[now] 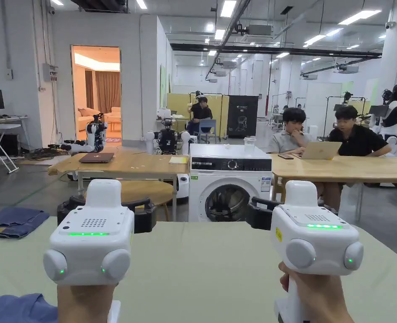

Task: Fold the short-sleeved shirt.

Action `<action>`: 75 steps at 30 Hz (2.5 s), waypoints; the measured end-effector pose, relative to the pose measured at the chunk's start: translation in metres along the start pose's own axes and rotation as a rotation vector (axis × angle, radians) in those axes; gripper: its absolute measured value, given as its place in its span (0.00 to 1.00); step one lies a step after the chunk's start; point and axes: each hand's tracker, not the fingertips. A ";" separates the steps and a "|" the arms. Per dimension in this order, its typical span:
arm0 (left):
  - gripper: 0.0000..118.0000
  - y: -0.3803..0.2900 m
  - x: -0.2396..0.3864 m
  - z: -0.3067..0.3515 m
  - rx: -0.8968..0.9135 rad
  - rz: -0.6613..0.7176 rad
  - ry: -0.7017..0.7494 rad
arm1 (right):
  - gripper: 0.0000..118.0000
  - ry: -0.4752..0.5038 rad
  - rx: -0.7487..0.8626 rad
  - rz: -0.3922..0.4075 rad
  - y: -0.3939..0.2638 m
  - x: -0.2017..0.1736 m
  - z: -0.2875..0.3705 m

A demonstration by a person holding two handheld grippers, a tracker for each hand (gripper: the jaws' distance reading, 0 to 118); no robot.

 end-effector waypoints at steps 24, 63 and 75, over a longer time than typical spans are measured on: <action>1.00 -0.002 -0.007 0.000 -0.056 0.237 -0.059 | 1.00 0.048 -0.025 -0.164 -0.003 0.010 -0.004; 1.00 -0.023 -0.009 -0.002 -0.093 0.089 -0.090 | 1.00 0.077 0.010 -0.049 -0.014 0.006 0.011; 0.00 -0.019 0.002 0.004 -0.037 0.038 -0.095 | 0.00 0.013 -0.035 0.026 -0.032 -0.003 0.006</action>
